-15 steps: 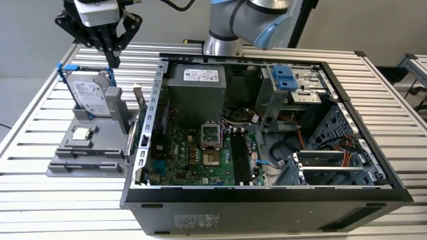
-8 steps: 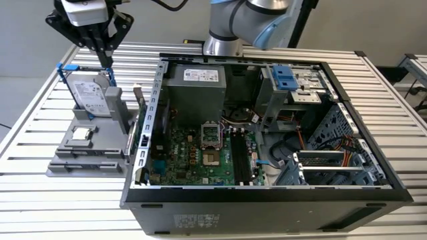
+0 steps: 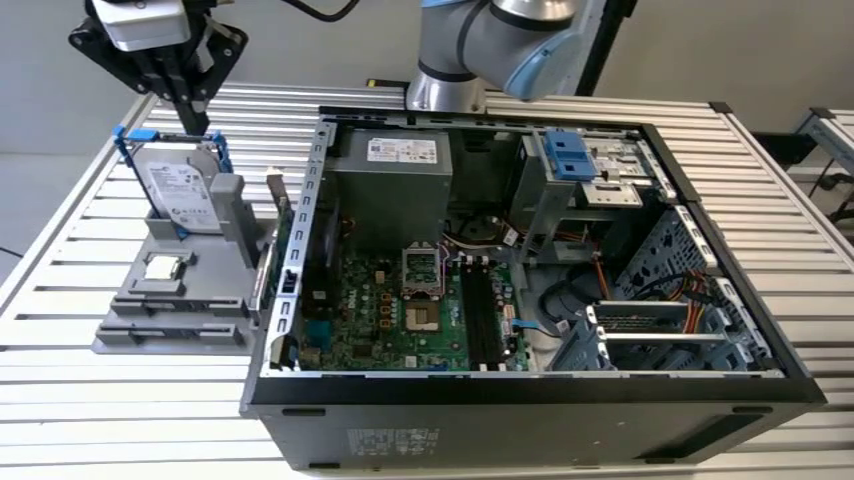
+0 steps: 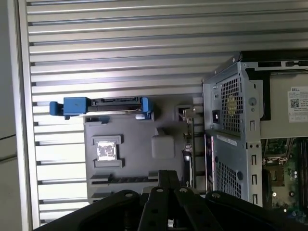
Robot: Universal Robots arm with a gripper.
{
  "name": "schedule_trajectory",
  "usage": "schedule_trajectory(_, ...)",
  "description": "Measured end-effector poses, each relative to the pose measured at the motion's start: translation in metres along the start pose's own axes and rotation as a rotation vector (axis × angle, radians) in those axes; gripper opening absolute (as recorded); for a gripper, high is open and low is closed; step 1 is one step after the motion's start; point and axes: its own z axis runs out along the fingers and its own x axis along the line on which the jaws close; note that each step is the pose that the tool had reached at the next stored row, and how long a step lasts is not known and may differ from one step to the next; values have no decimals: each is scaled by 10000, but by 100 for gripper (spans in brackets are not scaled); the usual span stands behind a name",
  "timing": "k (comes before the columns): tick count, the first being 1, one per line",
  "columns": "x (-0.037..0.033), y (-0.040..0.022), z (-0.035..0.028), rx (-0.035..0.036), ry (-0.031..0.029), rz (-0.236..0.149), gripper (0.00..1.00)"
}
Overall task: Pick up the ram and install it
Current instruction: 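Reach for the ram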
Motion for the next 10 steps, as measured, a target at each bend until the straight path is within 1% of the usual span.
schedule_trajectory(10,240,-17,-5,1,1,0,0)
